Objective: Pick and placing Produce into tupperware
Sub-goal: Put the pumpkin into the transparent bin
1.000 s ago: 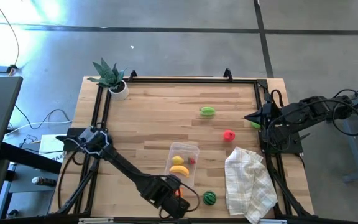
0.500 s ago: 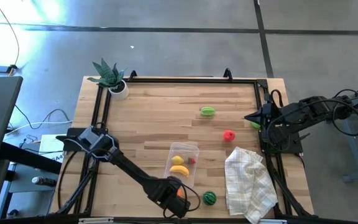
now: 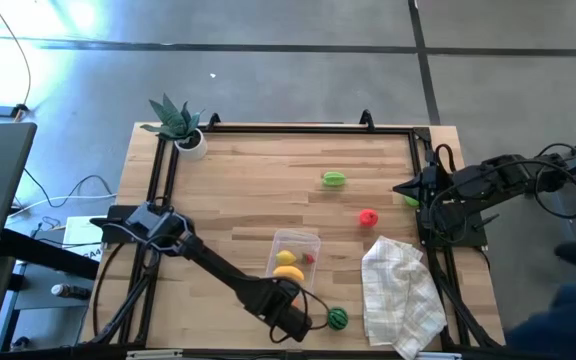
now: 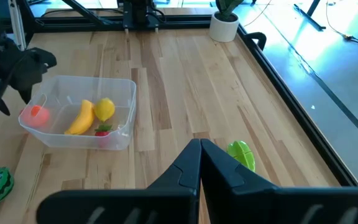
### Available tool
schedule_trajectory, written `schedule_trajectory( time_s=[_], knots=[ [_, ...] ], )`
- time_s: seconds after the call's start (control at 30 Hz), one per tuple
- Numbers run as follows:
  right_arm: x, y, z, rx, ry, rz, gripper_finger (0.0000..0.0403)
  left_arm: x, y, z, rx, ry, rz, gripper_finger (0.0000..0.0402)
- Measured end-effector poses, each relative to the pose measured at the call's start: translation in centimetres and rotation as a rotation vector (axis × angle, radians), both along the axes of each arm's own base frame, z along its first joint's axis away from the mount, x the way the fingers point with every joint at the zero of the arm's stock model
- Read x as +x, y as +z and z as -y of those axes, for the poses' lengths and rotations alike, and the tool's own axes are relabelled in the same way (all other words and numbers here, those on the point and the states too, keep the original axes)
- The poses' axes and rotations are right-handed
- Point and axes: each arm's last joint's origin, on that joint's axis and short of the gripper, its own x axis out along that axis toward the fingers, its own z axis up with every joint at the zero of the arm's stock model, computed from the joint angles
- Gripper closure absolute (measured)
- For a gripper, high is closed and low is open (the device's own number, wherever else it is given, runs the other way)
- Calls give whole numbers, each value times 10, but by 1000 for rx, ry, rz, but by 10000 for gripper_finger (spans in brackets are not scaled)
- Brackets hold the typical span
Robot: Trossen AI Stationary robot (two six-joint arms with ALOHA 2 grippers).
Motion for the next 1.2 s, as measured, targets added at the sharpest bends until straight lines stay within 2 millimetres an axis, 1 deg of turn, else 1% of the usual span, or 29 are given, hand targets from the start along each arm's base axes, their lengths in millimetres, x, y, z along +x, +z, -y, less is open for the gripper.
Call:
schedule_trajectory(
  time_s=[0.17,0.5,1.2],
  knots=[
    [0,0,0,0,0,0,403,5,0,-10,-13,-28,-4,217],
    [0,0,0,0,0,0,403,2,-1,-7,-29,-37,-26,217],
    [0,0,0,0,0,0,403,0,-1,-9,49,-29,-25,218]
  ],
)
